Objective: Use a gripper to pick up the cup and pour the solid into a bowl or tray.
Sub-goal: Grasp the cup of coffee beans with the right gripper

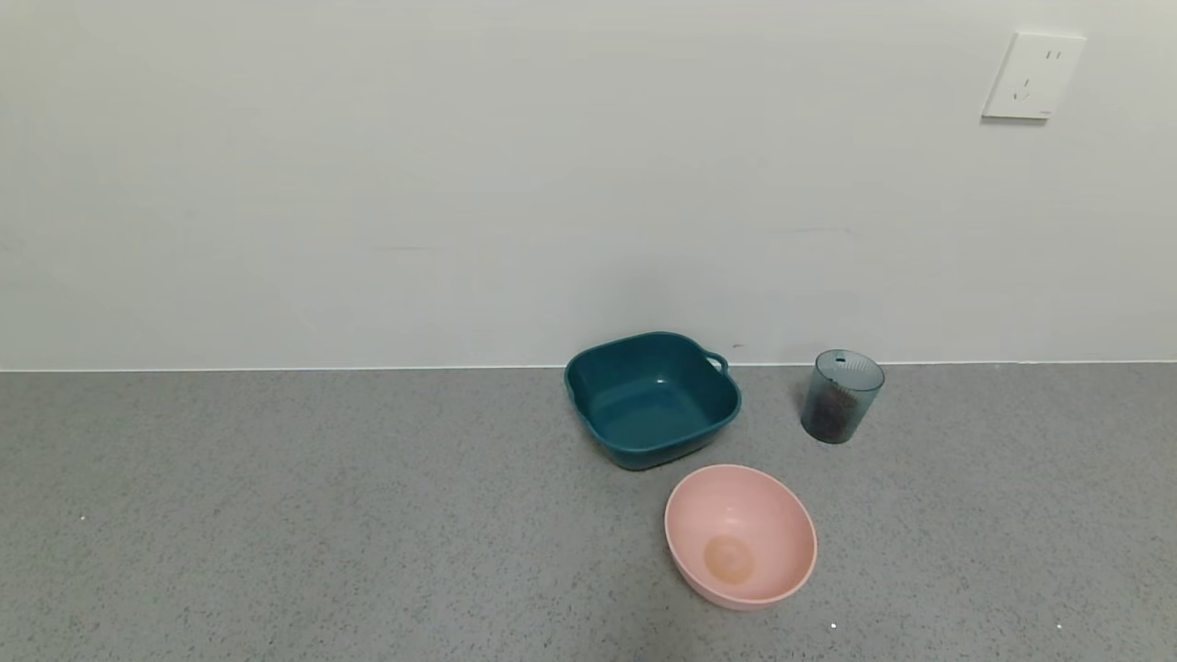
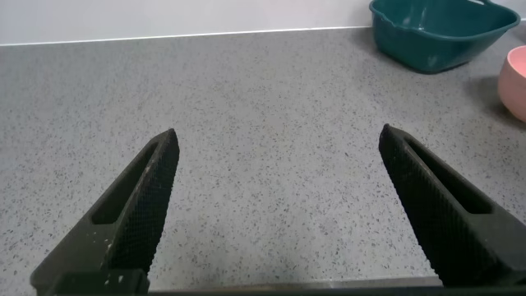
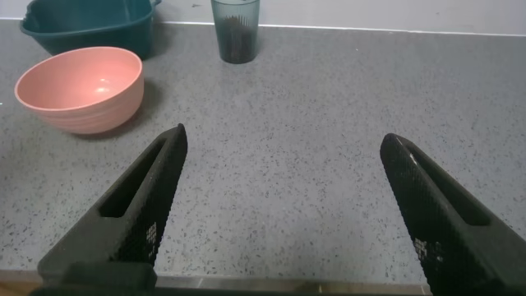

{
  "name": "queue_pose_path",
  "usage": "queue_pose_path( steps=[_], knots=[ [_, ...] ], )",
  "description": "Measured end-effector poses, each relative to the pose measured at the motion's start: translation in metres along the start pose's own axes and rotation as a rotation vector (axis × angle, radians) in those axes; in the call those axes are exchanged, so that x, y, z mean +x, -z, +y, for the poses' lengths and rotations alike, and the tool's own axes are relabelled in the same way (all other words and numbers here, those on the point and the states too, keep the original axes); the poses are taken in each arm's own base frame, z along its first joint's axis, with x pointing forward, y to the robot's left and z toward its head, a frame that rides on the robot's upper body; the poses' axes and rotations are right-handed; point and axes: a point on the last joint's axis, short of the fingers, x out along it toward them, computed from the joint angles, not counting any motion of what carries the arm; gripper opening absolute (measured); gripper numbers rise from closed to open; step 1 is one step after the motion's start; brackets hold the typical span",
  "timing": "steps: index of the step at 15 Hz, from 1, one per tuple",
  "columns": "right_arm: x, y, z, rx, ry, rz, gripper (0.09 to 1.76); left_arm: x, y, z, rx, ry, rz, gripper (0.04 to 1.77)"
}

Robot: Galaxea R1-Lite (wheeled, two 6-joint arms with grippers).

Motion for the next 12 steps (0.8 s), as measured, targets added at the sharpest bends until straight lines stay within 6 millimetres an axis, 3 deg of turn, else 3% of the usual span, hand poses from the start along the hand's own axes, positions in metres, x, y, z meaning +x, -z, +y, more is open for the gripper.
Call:
queue_pose_path(
  steps=[7, 12],
  knots=[
    [0.000, 0.000, 0.000, 0.000, 0.008, 0.001, 1.71, 0.000, 0.000, 0.000, 0.000, 0.000, 0.000, 1.75],
    [-0.001, -0.030, 0.000, 0.000, 0.000, -0.034, 1.71, 0.000, 0.000, 0.000, 0.000, 0.000, 0.000, 1.75]
  ],
)
